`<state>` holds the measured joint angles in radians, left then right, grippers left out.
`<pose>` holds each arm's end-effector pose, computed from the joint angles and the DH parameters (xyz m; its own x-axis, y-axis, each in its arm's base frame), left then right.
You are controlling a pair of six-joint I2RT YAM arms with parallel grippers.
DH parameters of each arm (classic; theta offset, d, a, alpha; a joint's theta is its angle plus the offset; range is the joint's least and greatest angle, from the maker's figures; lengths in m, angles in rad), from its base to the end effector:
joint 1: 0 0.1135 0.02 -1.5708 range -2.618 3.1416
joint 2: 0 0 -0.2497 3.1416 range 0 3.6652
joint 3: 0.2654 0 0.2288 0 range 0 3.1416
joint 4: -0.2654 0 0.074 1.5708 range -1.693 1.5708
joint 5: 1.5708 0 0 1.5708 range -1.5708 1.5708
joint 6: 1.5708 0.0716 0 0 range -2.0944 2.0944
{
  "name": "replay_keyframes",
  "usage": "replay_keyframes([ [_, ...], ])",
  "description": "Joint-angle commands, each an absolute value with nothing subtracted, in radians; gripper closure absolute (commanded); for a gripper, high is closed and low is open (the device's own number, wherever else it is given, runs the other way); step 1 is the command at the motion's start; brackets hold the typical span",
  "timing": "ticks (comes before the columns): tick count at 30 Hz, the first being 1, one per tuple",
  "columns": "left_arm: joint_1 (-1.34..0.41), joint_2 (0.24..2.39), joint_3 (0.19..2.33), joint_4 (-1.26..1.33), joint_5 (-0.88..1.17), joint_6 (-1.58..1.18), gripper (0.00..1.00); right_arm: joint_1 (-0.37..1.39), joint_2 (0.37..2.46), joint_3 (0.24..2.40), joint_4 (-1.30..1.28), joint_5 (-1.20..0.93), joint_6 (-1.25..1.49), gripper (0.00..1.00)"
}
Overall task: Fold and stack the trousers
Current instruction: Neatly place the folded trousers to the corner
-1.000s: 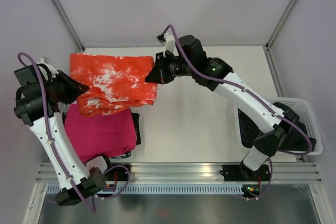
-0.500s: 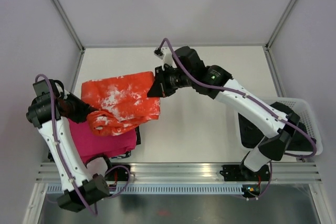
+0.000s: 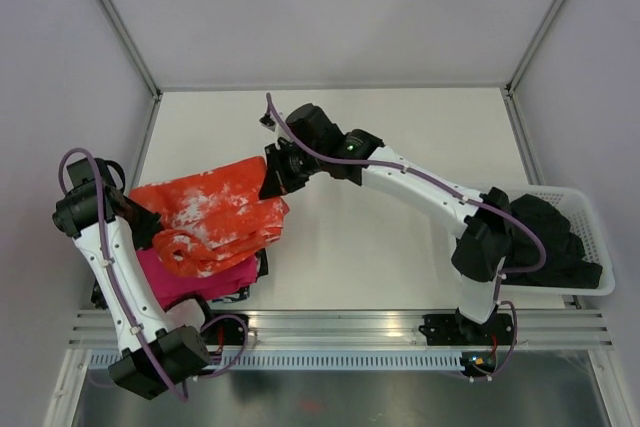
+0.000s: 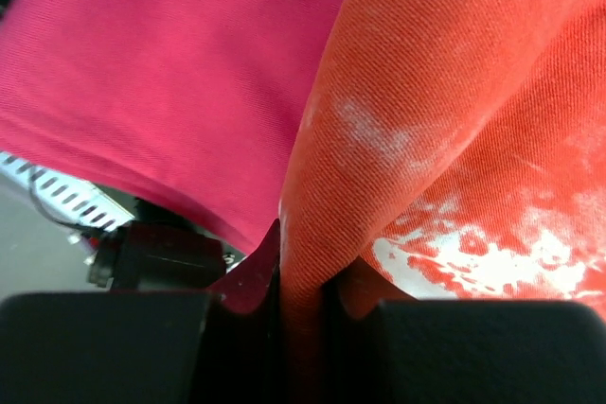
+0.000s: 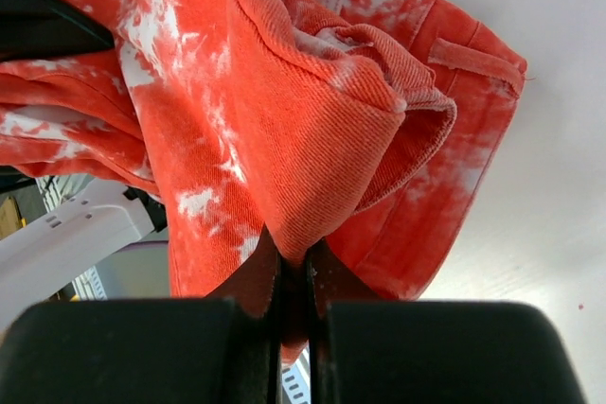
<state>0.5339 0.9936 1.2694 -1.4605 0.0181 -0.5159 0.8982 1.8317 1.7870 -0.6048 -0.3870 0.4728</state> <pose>0.1166 0.0674 0.3057 -0.4456 -0.8364 -0.3193 -0.8309 0.5191 -0.2004 0.2402 0.3449 0.3200 -0.7506 -0.2655 -0.6051 -0.6400 0.5198 0.5659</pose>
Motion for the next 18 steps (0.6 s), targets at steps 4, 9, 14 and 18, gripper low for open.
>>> replay_keyframes([
  [4,0.660,1.066,1.267,-1.307,-0.428,-0.474,0.98,0.836,1.907,1.853,-0.629,-0.324,0.377,1.00],
  [9,0.721,1.153,1.189,-1.168,-0.472,-0.480,0.98,0.830,1.959,1.838,-0.583,-0.434,0.411,1.00],
  [14,0.772,1.296,1.235,-1.050,-0.557,-0.405,0.98,0.831,1.953,1.803,-0.542,-0.443,0.433,1.00],
  [18,0.799,1.368,1.339,-1.025,-0.627,-0.373,0.98,0.842,1.948,1.806,-0.538,-0.456,0.420,1.00],
])
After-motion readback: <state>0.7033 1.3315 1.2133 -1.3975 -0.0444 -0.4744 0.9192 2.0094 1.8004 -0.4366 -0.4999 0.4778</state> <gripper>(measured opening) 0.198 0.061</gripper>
